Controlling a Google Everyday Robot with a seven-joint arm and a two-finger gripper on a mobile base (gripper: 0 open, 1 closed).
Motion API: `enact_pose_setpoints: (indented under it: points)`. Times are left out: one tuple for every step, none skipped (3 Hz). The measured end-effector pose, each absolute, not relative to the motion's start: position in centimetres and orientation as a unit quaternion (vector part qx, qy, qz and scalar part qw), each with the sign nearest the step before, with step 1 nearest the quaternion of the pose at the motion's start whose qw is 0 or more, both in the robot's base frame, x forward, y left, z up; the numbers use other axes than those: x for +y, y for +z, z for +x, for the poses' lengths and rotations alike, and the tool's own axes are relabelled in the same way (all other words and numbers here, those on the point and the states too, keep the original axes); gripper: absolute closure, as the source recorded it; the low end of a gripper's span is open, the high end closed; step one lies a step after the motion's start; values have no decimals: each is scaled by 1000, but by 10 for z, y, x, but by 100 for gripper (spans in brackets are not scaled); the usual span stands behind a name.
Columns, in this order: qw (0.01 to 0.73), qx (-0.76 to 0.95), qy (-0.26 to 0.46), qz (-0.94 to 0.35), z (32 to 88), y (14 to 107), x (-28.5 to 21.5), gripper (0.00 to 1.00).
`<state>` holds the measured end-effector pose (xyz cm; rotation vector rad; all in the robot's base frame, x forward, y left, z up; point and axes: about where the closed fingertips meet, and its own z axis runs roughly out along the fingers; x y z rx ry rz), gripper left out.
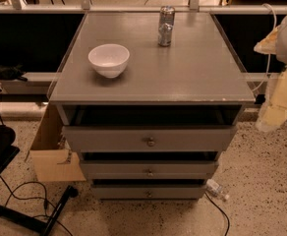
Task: Open top drawer
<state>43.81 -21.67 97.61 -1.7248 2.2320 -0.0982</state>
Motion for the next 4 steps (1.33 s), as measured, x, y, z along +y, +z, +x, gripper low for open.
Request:
enact_pose_setpoints:
  points:
    - [159,781,-34,-603,438,976,-217,0]
    - [166,776,-29,-608,443,966,-208,0]
    - [185,763,1,-619,439,935,-179,0]
    - [193,745,26,-638,435,868,-136,0]
